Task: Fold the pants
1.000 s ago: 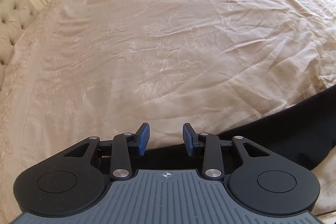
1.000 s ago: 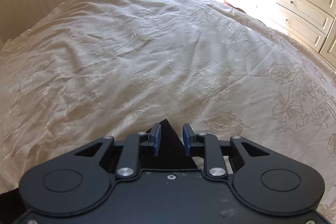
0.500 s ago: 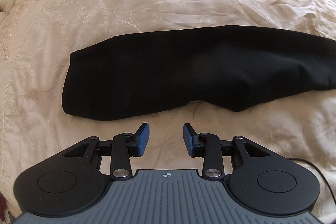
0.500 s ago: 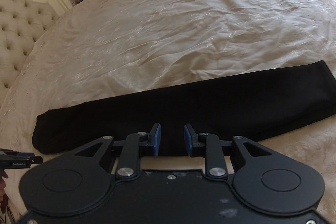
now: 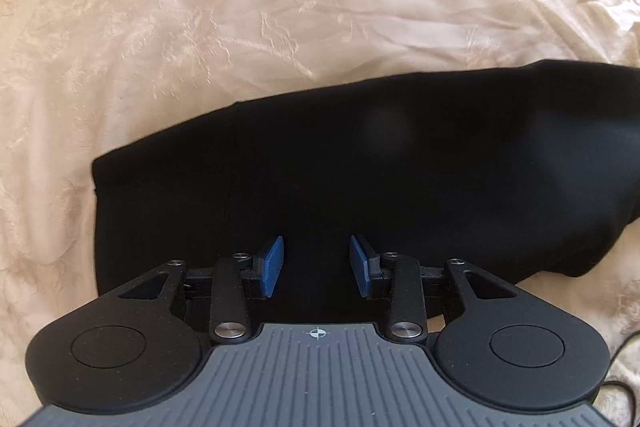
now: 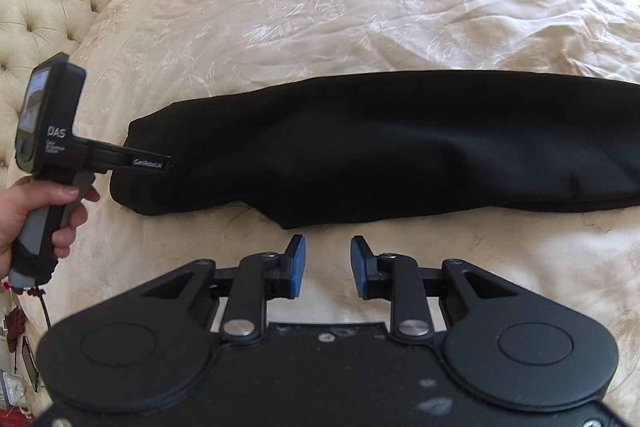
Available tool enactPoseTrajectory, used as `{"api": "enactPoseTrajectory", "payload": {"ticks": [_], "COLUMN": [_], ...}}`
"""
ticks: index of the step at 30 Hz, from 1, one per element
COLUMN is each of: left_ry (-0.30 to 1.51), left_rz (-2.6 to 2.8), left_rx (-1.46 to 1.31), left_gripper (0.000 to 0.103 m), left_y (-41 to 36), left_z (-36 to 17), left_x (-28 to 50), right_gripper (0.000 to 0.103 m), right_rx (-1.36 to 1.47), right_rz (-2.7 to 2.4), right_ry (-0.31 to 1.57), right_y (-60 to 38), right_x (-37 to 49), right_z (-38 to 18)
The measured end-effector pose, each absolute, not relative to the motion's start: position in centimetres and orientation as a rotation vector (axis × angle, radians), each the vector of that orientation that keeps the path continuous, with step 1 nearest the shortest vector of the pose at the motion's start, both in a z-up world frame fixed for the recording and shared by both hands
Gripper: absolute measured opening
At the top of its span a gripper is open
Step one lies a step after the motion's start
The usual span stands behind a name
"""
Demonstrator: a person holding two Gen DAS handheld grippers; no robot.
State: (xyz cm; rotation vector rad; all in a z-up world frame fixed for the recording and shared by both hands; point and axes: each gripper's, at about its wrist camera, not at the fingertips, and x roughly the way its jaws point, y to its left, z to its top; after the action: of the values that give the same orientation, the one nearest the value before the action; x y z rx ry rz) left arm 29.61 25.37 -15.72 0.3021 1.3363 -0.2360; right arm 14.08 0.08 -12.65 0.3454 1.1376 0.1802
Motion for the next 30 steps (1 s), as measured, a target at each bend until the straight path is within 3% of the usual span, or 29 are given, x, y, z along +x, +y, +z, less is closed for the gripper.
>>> {"api": "enactPoseTrajectory", "payload": {"ticks": [9, 22, 23, 26, 30], "left_ry": [1.289, 1.324, 1.321, 1.316, 1.283], "left_rz": [-0.31, -0.306, -0.308, -0.311, -0.338], "left_rx": [0.105, 0.138, 0.136, 0.135, 0.183], "left_gripper": [0.037, 0.037, 0.037, 0.037, 0.037], "left_y": [28.0, 26.8, 26.5, 26.1, 25.5], "left_z": [-11.7, -10.6, -10.5, -10.1, -10.3], "left_x": [26.6, 18.1, 17.9, 17.6, 18.5], "right_gripper": [0.03, 0.032, 0.031, 0.005, 0.005], "right_rx": [0.353, 0.409, 0.443, 0.55, 0.608], "right_rz": [0.109, 0.095, 0.093, 0.106, 0.139], "right_ry": [1.197, 1.186, 1.167, 1.145, 1.164], "right_y": [4.6, 4.4, 4.0, 2.3, 0.4], "right_x": [15.3, 17.0, 17.1, 17.4, 17.9], "right_z": [-15.1, -18.2, -18.0, -16.7, -14.6]}}
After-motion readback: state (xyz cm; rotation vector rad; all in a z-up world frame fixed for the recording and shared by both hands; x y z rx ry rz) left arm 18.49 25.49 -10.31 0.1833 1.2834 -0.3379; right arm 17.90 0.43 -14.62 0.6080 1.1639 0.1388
